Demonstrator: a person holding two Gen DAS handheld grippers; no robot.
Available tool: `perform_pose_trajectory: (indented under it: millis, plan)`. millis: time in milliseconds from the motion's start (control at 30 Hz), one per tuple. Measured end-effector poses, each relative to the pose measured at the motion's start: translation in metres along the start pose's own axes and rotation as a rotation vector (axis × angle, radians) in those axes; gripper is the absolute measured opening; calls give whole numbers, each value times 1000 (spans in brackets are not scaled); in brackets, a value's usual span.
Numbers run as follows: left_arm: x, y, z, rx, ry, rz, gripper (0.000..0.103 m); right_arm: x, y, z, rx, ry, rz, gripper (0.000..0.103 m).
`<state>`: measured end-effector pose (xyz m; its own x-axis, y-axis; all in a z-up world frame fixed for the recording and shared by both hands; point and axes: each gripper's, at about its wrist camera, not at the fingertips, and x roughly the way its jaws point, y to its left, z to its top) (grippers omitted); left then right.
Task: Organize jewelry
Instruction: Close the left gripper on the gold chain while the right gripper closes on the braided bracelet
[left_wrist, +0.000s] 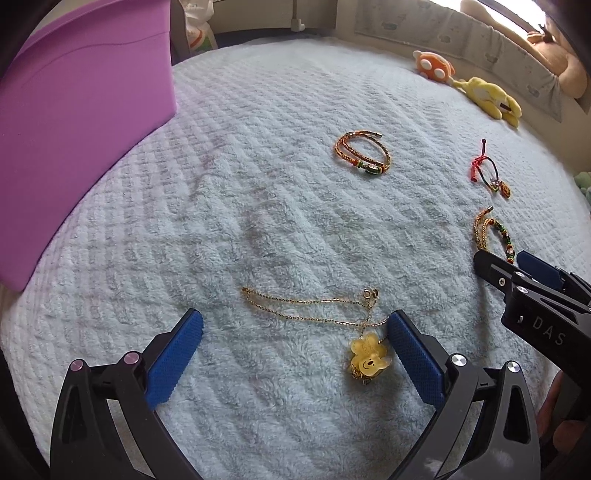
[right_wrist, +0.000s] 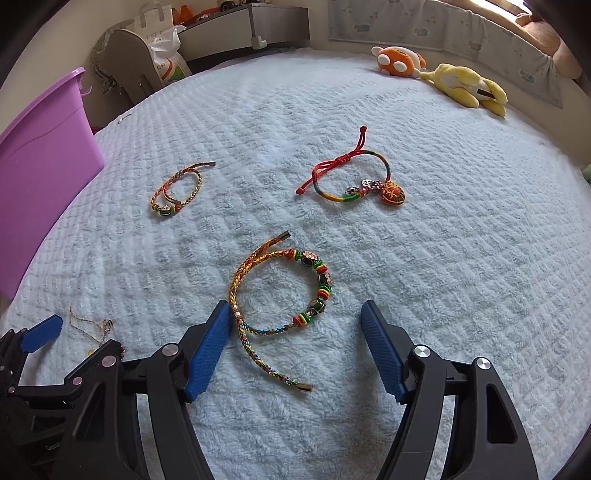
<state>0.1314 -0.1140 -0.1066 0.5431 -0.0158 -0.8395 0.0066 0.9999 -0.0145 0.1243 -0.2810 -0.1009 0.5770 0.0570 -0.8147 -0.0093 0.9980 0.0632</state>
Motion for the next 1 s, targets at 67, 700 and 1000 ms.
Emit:
perform_pose_trajectory:
  millis: [67,700,1000]
  plan:
    - [0,-1,-1,2,-3,2,97,2,1,1,-3,-1,-3,69]
    - [-25,4,-3,9,-8,-49,10,-5,13,3,6,-9,-3,11]
    - [-54,22,-6,53,9,-153,2,-39,12,-20,101,-26,56,11]
